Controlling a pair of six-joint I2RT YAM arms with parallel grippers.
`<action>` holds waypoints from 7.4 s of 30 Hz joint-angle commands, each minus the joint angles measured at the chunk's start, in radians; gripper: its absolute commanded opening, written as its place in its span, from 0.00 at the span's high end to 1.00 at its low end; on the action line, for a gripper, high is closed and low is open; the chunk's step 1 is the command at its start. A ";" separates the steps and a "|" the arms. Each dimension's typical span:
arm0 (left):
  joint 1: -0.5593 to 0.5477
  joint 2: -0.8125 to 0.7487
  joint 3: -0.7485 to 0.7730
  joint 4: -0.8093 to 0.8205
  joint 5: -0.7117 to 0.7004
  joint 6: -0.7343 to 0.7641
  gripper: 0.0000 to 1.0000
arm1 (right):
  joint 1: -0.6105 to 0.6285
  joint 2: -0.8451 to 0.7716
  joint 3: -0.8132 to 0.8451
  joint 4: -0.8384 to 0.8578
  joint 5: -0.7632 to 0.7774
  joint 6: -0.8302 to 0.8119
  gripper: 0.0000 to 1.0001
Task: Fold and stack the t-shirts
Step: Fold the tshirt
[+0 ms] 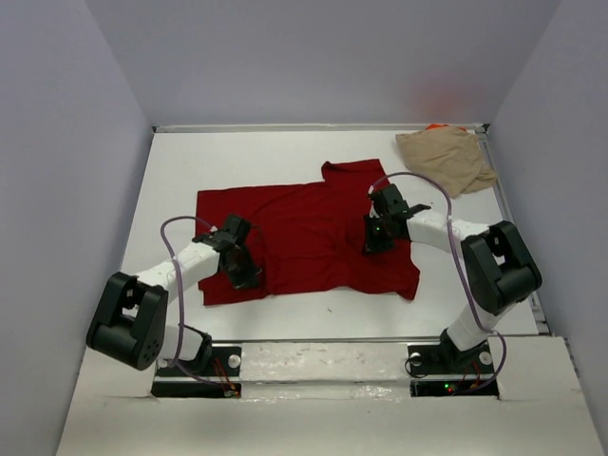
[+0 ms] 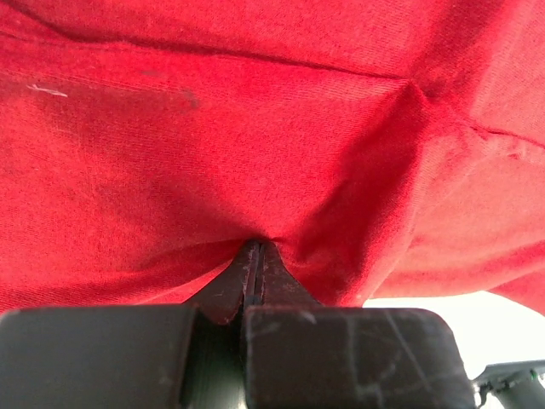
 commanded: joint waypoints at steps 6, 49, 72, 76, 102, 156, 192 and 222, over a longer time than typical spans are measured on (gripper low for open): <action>-0.010 -0.172 -0.100 -0.120 0.096 -0.062 1.00 | 0.057 -0.167 -0.110 -0.087 0.048 0.097 1.00; 0.364 0.301 0.569 -0.128 0.139 0.228 1.00 | -0.185 0.350 0.802 -0.262 -0.004 -0.095 1.00; 0.441 0.529 0.866 -0.177 0.176 0.248 1.00 | -0.352 0.649 1.193 -0.325 -0.272 -0.076 0.48; 0.444 0.548 0.900 -0.183 0.163 0.253 1.00 | -0.373 0.698 1.296 -0.355 -0.312 -0.078 0.48; 0.454 0.597 0.968 -0.211 0.162 0.282 1.00 | -0.393 0.827 1.361 -0.405 -0.312 -0.107 0.55; 0.464 0.591 0.909 -0.166 0.153 0.276 1.00 | -0.393 0.878 1.396 -0.368 -0.222 -0.144 0.99; 0.450 0.583 0.862 -0.136 0.168 0.285 1.00 | -0.383 0.777 1.411 -0.323 -0.180 -0.207 0.68; 0.447 0.583 0.876 -0.149 0.173 0.299 1.00 | -0.356 0.818 1.382 -0.316 -0.228 -0.211 0.67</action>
